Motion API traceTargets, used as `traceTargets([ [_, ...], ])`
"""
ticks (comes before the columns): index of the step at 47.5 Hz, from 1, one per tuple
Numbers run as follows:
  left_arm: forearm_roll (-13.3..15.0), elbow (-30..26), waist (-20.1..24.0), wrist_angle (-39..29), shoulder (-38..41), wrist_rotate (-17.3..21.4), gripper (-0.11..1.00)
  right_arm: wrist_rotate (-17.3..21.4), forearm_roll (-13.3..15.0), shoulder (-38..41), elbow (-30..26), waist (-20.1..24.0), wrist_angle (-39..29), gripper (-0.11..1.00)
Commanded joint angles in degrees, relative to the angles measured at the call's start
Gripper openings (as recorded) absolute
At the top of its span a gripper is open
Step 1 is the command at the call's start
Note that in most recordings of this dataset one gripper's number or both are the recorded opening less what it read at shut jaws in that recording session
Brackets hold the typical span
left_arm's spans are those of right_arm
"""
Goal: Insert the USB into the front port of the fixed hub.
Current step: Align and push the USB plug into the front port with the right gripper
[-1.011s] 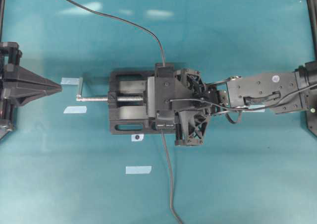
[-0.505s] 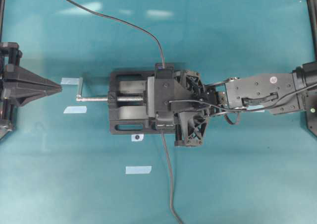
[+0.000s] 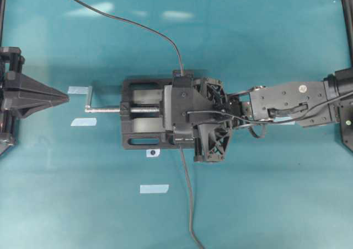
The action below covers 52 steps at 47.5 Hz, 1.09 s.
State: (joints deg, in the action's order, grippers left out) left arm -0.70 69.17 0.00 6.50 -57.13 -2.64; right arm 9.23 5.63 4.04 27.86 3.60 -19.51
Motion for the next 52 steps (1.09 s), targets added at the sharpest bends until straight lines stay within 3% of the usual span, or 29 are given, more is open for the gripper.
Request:
traceTargets([
  [1,-0.2,-0.6,0.1,0.4,0.3,-0.1,0.00,0.9,0.0,-0.8,-0.6,0.0,1.0,0.06],
  [52,-0.2,-0.5,0.0,0.4,0.4,-0.1,0.00,0.9,0.0,-0.4,-0.4,-0.2,0.3,0.06],
])
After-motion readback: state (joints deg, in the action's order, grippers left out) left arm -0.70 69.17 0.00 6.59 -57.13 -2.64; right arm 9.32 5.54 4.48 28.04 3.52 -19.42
